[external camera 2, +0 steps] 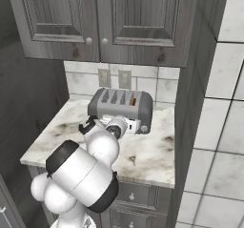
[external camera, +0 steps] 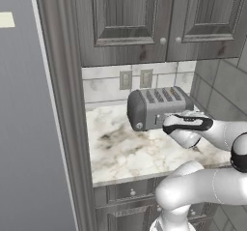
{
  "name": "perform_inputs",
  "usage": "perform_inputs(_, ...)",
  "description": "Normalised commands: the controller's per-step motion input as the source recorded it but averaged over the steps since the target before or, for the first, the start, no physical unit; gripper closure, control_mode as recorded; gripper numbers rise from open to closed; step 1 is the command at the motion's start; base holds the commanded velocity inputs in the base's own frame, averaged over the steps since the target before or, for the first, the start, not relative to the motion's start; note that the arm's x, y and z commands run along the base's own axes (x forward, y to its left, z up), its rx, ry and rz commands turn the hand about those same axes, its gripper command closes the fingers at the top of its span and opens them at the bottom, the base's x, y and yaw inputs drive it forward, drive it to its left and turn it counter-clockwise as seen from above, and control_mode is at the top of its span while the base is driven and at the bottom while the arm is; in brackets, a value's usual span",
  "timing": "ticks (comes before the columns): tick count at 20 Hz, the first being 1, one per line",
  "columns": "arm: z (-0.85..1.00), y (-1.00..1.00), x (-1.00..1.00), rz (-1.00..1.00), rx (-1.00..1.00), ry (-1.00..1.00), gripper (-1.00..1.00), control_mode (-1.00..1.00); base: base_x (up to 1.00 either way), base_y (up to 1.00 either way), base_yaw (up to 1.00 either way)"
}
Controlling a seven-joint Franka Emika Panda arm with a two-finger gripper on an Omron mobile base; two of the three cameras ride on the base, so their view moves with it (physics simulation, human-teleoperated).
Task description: Start the toaster. Once the lever pops up, take the bread to the plate on the dining counter.
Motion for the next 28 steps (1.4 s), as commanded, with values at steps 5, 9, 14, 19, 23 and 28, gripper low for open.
perform_inputs(5,0.35,0.0,0.0,-0.01,0.0,-0.03,-1.0,-1.0,0.0,0.0,0.0)
perform_inputs(9,0.46,0.0,0.0,0.0,0.0,0.02,-1.0,-1.0,0.0,0.0,0.0)
perform_inputs(14,0.46,-0.02,0.0,0.0,0.0,0.07,-1.0,-1.0,0.0,0.0,0.0)
perform_inputs(19,0.52,-0.11,0.0,0.0,0.0,0.09,-1.0,-1.0,0.0,0.0,0.0)
perform_inputs(23,0.54,-0.14,0.0,0.0,0.0,0.08,-1.0,-1.0,0.0,0.0,0.0)
perform_inputs(28,0.49,-0.1,0.0,0.0,0.0,0.09,-1.0,-1.0,0.0,0.0,0.0)
